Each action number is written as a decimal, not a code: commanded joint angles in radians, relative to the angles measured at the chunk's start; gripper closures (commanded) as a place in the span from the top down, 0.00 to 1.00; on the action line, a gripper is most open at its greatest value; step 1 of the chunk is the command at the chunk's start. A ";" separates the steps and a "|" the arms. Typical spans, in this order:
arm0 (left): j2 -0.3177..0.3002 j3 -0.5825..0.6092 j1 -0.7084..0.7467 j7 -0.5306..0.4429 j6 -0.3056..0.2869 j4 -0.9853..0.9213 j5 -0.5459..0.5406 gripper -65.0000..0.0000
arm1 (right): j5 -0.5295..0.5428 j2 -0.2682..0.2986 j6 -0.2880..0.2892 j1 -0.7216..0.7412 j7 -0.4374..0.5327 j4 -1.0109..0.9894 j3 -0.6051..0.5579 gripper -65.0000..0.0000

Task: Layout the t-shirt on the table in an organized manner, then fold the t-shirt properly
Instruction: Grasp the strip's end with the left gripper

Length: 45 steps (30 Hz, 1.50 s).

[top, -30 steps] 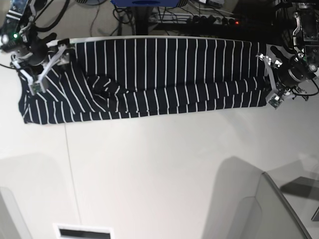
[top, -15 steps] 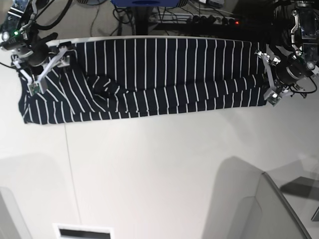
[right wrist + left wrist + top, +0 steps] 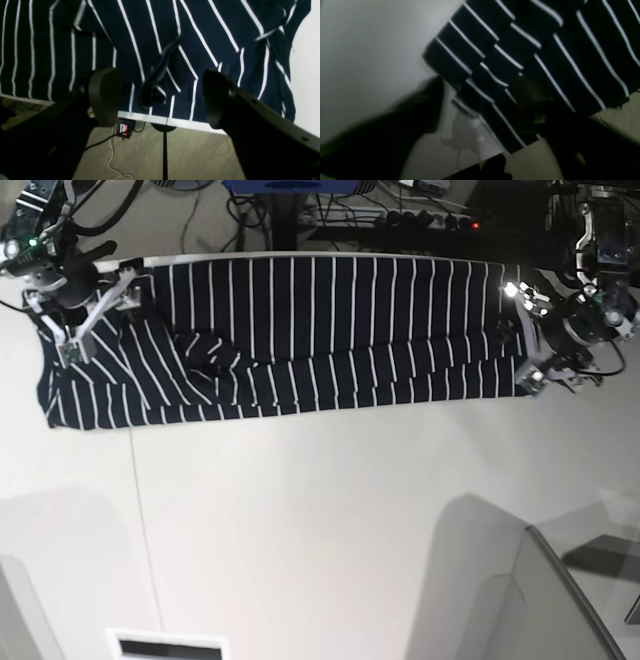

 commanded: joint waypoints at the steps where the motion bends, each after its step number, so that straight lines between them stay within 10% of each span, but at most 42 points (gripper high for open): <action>1: -0.017 -0.048 0.013 -0.006 0.007 0.052 0.004 0.86 | 0.012 0.003 0.003 -0.001 0.017 0.021 0.002 0.74; 6: 0.000 -0.189 0.030 -0.008 0.007 0.061 -0.043 0.99 | 0.012 0.002 0.003 -0.001 0.017 0.018 0.001 0.74; 14: 0.014 -0.309 0.021 -0.141 0.007 -0.342 -0.495 0.98 | 0.009 0.005 0.004 -0.002 0.017 0.016 0.001 0.74; 19: 0.055 -0.289 0.027 -0.287 0.007 -0.439 -0.496 0.98 | 0.007 0.008 0.004 -0.019 0.018 0.015 -0.042 0.74; 34: 0.092 -0.288 -0.071 -0.293 0.007 -0.654 -0.498 0.97 | 0.007 0.008 0.004 -0.031 0.020 0.016 -0.088 0.74; 45: 0.103 -0.288 -0.108 -0.293 0.007 -0.741 -0.496 0.09 | 0.007 0.008 0.004 -0.031 0.021 0.016 -0.087 0.74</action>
